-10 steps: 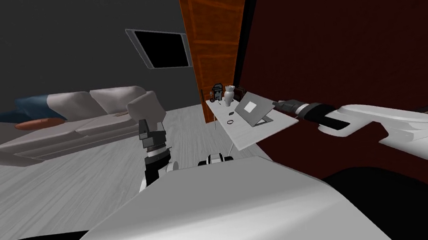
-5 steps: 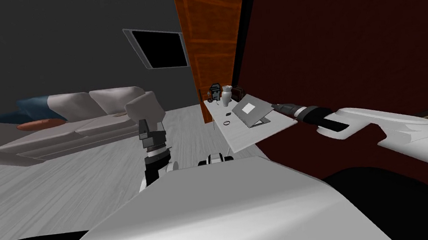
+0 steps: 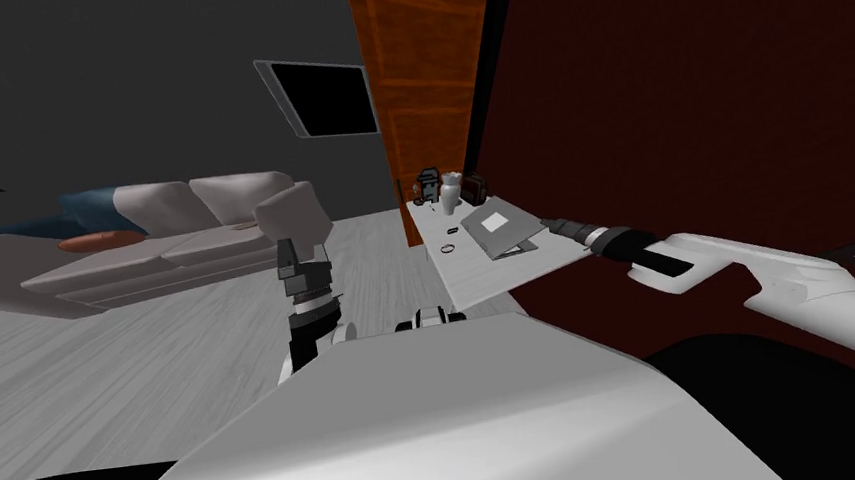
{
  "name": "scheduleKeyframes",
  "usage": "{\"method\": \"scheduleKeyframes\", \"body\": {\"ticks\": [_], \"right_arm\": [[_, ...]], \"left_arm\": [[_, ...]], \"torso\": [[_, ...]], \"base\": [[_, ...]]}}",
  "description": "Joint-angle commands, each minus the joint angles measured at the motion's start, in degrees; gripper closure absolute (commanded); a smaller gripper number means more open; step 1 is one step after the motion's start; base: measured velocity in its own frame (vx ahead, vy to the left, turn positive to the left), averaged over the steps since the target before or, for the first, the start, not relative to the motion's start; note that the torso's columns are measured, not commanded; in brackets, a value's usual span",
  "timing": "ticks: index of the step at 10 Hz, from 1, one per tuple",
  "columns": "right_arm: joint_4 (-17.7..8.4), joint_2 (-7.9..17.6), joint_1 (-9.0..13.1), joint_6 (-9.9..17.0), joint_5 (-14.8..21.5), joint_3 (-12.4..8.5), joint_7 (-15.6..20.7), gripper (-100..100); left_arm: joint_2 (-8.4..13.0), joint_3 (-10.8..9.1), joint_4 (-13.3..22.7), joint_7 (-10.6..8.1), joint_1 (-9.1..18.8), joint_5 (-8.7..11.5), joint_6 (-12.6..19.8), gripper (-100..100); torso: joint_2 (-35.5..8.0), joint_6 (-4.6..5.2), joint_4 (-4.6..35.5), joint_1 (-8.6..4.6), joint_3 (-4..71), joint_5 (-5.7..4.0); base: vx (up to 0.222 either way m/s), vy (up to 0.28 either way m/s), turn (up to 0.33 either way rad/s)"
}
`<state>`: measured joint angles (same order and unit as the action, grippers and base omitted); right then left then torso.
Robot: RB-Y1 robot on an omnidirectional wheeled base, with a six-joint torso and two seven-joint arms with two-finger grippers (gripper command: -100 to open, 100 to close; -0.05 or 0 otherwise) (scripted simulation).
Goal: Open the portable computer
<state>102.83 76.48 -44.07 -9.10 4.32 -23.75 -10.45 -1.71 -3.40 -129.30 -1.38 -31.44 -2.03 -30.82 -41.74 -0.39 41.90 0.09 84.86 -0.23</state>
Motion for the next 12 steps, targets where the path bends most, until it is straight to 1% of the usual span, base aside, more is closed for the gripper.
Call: {"method": "scheduleKeyframes", "body": {"ticks": [1, 2, 3, 5, 10, 11, 12], "right_arm": [[-0.05, -1.76, -0.51, -2.1, -2.88, 3.01, -3.16, 100], [-0.17, -2.37, -0.52, -2.63, -3.63, 3.82, -3.94, 100], [1.2, -0.16, -1.39, -0.82, -3.72, 1.32, -4.25, -100], [2.35, 1.89, -2.26, -0.04, -4.45, -0.1, -5.42, -100], [5.22, 7.0, -4.44, 1.9, -6.28, -3.65, -8.33, -100], [4.85, 6.49, -4.51, 1.55, -6.12, -3.58, -8.01, -100], [4.89, 6.6, -4.55, 1.6, -6.17, -3.67, -8.17, 0]], "left_arm": [[0.0, 0.0, 0.0, 0.0, 0.0, 0.0, 0.0, 0], [0.0, 0.0, 0.0, 0.0, 0.0, 0.0, 0.0, 0], [0.0, 0.0, 0.0, 0.0, 0.0, 0.0, 0.0, 0], [-0.01, 0.0, 0.0, 0.0, -0.01, 0.0, 0.0, 0], [-0.01, 0.0, 0.0, 0.0, 0.0, 0.0, 0.0, 0], [-0.01, 0.0, 0.0, 0.0, 0.0, 0.0, 0.0, 0], [-0.01, 0.01, 0.0, 0.0, 0.0, 0.0, 0.0, 0]], "torso": [[0.03, -0.02, 0.01, 0.05, 0.03, 0.05], [0.04, -0.02, 0.01, -0.06, 0.03, 0.0], [-0.07, -0.05, 0.05, 0.07, -0.05, 0.0], [-0.43, 0.35, 0.33, 0.18, -0.22, 0.29], [-0.57, 0.4, 0.39, -0.15, -0.31, 0.21], [-0.55, 0.39, 0.38, -0.12, -0.29, 0.22], [-0.54, 0.38, 0.38, -0.08, -0.3, 0.22]], "base": [[0.031, -0.129, 0.097], [-0.018, -0.088, 0.105], [-0.011, -0.047, -0.093], [0.014, -0.007, -0.124], [0.008, -0.009, -0.08], [0.001, -0.007, -0.014], [0.0, 0.0, 0.0]]}}
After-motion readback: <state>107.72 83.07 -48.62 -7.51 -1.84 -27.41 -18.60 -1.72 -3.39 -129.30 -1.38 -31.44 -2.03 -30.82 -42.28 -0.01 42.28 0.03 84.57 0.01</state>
